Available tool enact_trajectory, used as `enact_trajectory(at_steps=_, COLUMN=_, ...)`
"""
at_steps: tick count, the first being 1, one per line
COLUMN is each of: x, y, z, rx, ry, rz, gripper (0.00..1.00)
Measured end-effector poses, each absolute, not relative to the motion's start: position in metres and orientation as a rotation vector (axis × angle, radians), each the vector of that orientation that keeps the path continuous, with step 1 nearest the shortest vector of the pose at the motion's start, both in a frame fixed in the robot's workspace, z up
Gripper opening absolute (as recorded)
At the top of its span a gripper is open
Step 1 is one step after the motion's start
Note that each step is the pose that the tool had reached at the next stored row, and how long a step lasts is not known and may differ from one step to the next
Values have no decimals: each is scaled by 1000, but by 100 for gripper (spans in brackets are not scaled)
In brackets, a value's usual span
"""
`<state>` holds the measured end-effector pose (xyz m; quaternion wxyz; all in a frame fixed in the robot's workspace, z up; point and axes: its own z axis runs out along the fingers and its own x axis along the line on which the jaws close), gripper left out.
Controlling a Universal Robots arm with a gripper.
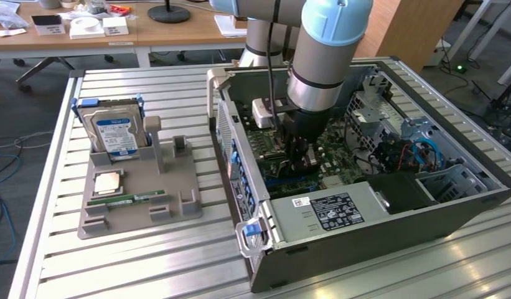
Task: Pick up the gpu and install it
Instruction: 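Insert the gpu into the slot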
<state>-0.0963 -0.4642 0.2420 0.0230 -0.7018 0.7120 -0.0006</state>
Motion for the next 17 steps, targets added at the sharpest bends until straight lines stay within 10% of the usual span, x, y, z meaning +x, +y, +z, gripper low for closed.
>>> enact_trajectory(at_steps=17, x=-96, y=-464, z=240, rx=-2173, ry=2205, rz=-2, gripper=26)
